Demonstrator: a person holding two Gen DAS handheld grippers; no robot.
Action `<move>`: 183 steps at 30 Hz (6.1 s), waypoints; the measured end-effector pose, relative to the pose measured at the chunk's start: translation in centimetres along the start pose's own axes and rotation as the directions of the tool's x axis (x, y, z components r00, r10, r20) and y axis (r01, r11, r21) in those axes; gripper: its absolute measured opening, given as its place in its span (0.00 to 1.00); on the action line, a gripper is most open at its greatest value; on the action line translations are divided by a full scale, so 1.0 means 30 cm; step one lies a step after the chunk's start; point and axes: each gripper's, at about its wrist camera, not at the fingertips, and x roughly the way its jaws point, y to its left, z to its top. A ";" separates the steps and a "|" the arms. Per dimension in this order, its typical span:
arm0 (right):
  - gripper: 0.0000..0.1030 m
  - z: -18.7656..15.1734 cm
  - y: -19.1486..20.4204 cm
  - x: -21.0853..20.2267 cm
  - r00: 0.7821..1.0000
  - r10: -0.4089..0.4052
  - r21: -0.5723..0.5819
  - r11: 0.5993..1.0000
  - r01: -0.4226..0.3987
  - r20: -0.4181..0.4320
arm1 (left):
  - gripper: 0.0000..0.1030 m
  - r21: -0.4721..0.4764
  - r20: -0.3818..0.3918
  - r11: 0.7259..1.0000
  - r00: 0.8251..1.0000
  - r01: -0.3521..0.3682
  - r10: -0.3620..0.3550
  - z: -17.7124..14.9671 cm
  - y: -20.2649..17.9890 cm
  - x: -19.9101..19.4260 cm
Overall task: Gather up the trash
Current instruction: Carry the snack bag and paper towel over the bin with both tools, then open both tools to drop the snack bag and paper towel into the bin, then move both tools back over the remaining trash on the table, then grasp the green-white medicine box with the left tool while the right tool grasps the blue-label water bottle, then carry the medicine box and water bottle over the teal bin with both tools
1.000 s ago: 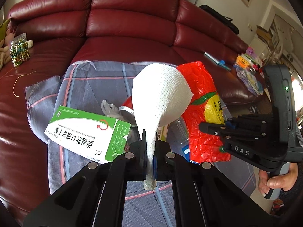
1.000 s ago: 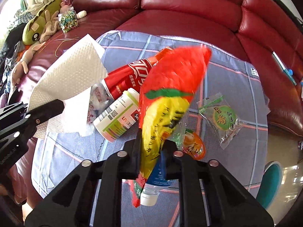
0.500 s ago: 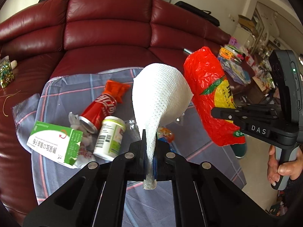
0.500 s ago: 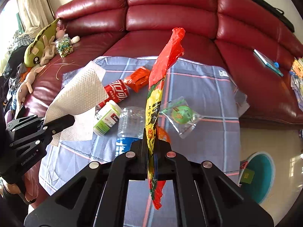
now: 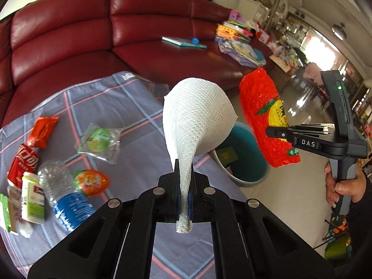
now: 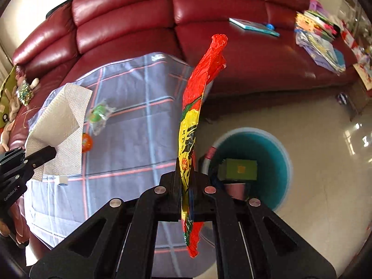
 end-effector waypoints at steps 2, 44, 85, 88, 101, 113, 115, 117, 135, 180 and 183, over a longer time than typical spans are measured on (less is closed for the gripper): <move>0.04 -0.026 -0.106 0.019 1.000 -0.017 0.039 0.999 0.018 -0.015 | 0.05 0.021 -0.023 1.000 1.000 0.019 -0.019 0.022 -0.058 0.059; 0.78 -0.177 -0.698 0.231 0.994 -0.069 0.361 0.928 0.094 -0.081 | 0.80 0.247 -0.270 0.966 0.963 0.077 -0.007 0.077 -0.582 0.726; 0.85 -0.031 0.059 0.171 0.993 0.018 0.055 0.998 -0.012 -0.115 | 0.95 -0.227 -0.072 0.958 0.984 -0.174 0.161 -0.107 0.194 0.027; 0.85 -0.025 0.120 0.170 0.993 0.024 0.027 0.999 -0.021 -0.116 | 0.95 -0.258 -0.061 0.941 0.976 -0.219 0.211 -0.153 0.289 -0.050; 0.85 0.022 0.637 0.231 0.983 0.068 -0.195 0.975 -0.101 -0.172 | 0.95 -0.472 -0.051 0.819 0.937 -0.327 0.344 -0.374 0.710 -0.346; 0.85 0.048 0.974 0.305 0.976 0.067 -0.317 0.939 -0.133 -0.209 | 0.95 -0.684 -0.124 0.632 0.912 -0.364 0.392 -0.411 1.103 -0.429; 0.85 0.062 1.012 0.316 0.975 0.070 -0.327 0.935 -0.138 -0.213 | 0.95 -0.699 -0.139 0.609 0.907 -0.375 0.398 -0.390 1.129 -0.413; 0.85 0.078 1.044 0.330 0.972 0.080 -0.332 0.931 -0.152 -0.219 | 0.95 -0.717 -0.149 0.585 0.903 -0.379 0.403 -0.369 1.150 -0.398; 0.55 0.051 1.222 0.473 0.924 0.149 -0.358 0.891 -0.280 -0.352 | 0.95 -0.591 -0.257 0.612 0.842 -0.525 0.474 -0.471 1.106 -0.344; 0.53 0.024 1.020 0.282 0.933 0.263 -0.292 0.898 -0.329 -0.244 | 0.73 -0.436 -0.012 0.821 0.915 -0.369 0.404 -0.309 0.700 -0.444; 0.53 0.048 0.940 0.235 0.940 0.268 -0.263 0.911 -0.318 -0.209 | 0.73 -0.389 0.000 0.854 0.927 -0.345 0.375 -0.270 0.614 -0.402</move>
